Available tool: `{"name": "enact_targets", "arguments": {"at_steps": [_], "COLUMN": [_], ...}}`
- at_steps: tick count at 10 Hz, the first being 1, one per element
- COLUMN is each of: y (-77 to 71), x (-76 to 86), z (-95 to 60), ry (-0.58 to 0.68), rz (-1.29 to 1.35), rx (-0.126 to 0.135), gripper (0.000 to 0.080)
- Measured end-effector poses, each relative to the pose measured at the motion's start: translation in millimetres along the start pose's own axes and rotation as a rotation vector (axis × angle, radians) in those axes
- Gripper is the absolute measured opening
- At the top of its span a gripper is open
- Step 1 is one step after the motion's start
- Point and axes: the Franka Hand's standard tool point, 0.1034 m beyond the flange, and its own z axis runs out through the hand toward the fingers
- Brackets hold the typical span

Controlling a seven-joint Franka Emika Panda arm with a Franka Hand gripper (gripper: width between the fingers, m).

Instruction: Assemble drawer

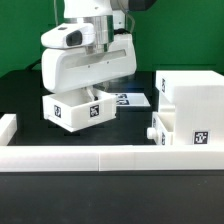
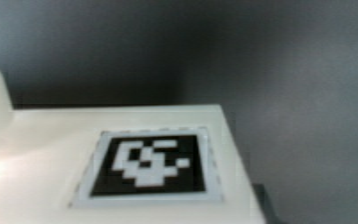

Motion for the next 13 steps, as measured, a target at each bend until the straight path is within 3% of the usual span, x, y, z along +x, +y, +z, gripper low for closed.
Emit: {"name": "enact_targets", "arguments": {"at_steps": [3,4,7,9,11,13], "y": [11.2,15.1,17.1,22.0,31.2,38.5], "x": [16.5,19.0,15.9,16.6,27.6,50.7], "z": [-11.4,-15.2,-14.1,-15.3,-19.4,-24.6], "ry": [-0.029,-0.036,-0.043,-0.057,-0.056,-0.058], "rz": [-0.319,-0.345,-0.526,-0.636,-0.663,-0.688], "rx": [-0.022,-0.017,-0.014,0.015,0.018,0.037], "gripper": [0.0041,0.0041,0.0041,0.0041,0.0041,0.0041]}}
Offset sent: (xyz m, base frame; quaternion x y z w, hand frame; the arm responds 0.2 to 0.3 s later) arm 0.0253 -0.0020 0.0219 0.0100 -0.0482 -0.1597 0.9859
